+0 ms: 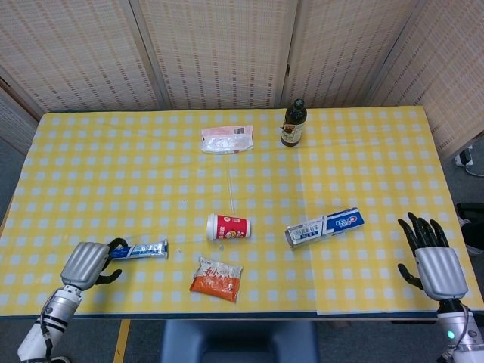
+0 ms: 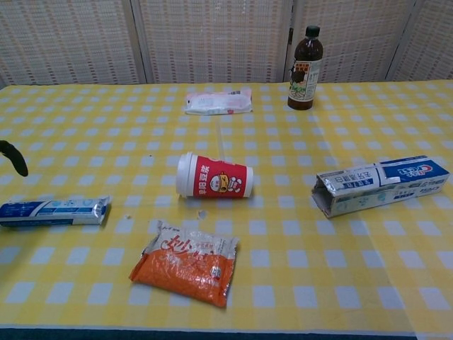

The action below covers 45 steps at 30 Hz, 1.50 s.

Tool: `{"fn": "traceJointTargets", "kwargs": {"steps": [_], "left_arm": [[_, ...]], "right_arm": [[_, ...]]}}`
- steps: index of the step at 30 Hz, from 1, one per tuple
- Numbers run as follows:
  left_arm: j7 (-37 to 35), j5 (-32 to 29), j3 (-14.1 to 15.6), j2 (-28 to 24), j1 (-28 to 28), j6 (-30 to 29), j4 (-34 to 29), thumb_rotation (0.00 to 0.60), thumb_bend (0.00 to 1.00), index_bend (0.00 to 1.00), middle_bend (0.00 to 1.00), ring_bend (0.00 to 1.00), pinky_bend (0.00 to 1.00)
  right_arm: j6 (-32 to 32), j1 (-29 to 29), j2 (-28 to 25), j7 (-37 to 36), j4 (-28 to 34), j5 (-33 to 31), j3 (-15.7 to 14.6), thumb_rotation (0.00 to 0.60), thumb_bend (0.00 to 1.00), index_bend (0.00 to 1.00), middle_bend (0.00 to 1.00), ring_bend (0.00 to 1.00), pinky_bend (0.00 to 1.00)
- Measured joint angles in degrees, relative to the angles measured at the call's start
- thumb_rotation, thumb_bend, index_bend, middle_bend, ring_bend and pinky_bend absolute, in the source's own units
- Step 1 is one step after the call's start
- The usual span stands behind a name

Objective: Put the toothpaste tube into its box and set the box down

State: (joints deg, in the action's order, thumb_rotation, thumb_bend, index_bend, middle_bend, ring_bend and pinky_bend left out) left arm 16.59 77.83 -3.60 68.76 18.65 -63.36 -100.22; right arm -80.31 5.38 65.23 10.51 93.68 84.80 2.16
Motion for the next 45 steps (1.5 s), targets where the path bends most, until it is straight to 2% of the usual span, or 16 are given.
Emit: {"fn": "traceJointTargets", "kwargs": {"steps": [7, 15, 23, 35, 39, 43, 45], "left_arm": [[6.15, -5.63, -1.4, 4.93, 3.21, 2.09, 0.3, 0.6, 0.3, 0.37, 1.0, 1.0, 1.0], [9.99, -9.9, -1.92, 10.26, 6.28, 3.75, 4.54, 0.6, 0.3, 0.38, 1.0, 1.0, 1.0], [11.98, -14.94, -2.46, 12.47, 8.5, 5.21, 7.88, 0.6, 0.3, 0.38, 1.0, 1.0, 1.0], [12.16, -18.79, -2.28, 15.11, 10.73, 6.8, 12.02, 0.6, 0.3, 0.41, 1.0, 1.0, 1.0], [11.51, -18.74, -2.15, 16.07, 11.05, 6.59, 13.21, 0.6, 0.3, 0.47, 1.0, 1.0, 1.0], [10.79, -18.65, -1.94, 17.06, 11.35, 6.64, 14.63, 0.6, 0.3, 0.58, 1.0, 1.0, 1.0], [10.06, -18.5, -1.91, 17.35, 11.48, 6.77, 14.88, 0.6, 0.34, 0.63, 1.0, 1.0, 1.0]], "right_arm": [[0.79, 0.28, -0.34, 0.39, 0.4, -0.58, -0.1, 0.6, 0.32, 0.0, 0.0, 0.0, 0.0], [0.77, 0.31, -0.69, 0.13, 0.6, -0.56, -0.21, 0.6, 0.32, 0.0, 0.0, 0.0, 0.0], [2.1, 0.82, -1.09, 0.22, 0.89, -0.69, -0.62, 0.6, 0.32, 0.0, 0.0, 0.0, 0.0], [3.07, 1.36, -0.93, 0.8, 0.71, -1.4, -0.65, 0.6, 0.32, 0.0, 0.0, 0.0, 0.0], [3.18, 1.45, -0.93, 0.89, 0.66, -1.72, -0.57, 0.6, 0.32, 0.0, 0.0, 0.0, 0.0], [3.07, 1.46, -0.91, 1.02, 0.74, -1.87, -0.51, 0.6, 0.32, 0.0, 0.0, 0.0, 0.0], [2.89, 1.4, -0.92, 1.04, 0.82, -1.86, -0.51, 0.6, 0.32, 0.0, 0.0, 0.0, 0.0]]}}
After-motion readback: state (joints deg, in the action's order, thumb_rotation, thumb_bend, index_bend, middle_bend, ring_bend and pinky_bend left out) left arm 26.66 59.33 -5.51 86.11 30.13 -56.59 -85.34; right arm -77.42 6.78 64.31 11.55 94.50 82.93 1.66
